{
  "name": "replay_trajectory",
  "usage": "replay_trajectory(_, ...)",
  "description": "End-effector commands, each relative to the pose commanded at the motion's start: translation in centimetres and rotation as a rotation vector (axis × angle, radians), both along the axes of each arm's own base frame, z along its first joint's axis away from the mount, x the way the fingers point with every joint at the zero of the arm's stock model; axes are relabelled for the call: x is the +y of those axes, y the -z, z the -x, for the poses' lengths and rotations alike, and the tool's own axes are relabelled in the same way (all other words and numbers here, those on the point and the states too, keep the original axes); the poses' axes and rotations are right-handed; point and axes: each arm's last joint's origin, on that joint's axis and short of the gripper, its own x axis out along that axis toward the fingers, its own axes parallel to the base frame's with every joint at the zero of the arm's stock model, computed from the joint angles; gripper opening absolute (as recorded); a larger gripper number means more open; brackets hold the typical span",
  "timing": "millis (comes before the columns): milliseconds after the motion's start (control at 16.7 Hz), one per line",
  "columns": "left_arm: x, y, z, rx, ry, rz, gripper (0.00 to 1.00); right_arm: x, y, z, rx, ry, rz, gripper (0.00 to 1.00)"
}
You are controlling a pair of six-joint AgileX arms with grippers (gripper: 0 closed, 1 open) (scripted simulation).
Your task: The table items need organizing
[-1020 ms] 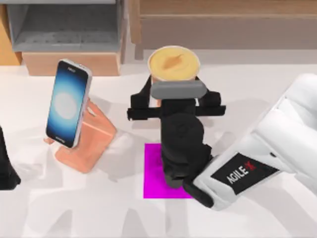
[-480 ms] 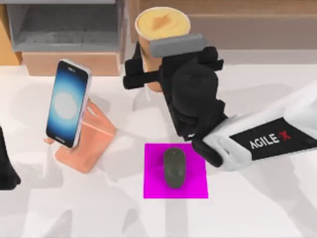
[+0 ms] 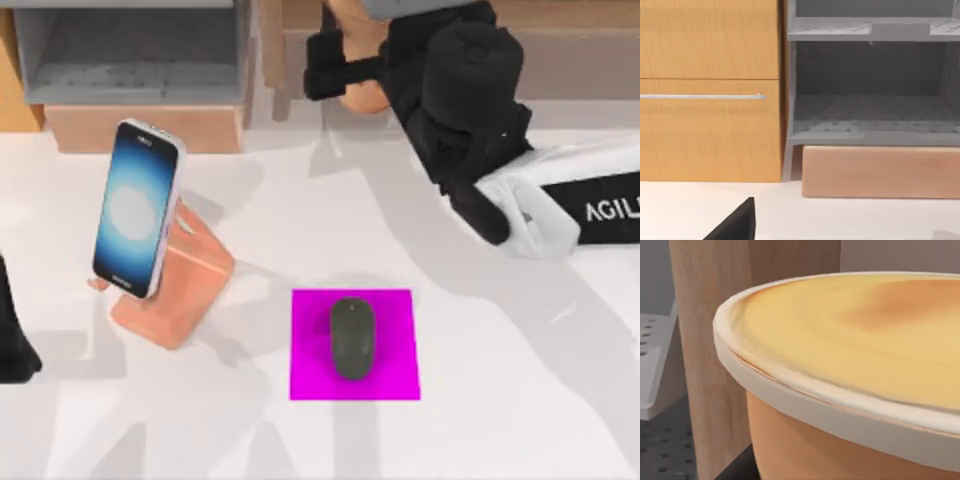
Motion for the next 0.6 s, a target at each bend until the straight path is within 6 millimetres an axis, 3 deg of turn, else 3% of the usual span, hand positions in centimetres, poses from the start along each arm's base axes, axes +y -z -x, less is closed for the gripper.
replay_trajectory(300, 0.0, 0.0, 0.0, 0.000, 0.000, 0.000, 1.00, -4.7, -3.1, -2.8, -0.026, 0.017, 0.008, 0.00)
replay_trajectory(600, 0.0, 0.0, 0.0, 0.000, 0.000, 0.000, 1.00, -10.6, -5.1, -5.3, -0.039, 0.073, 0.018, 0.00)
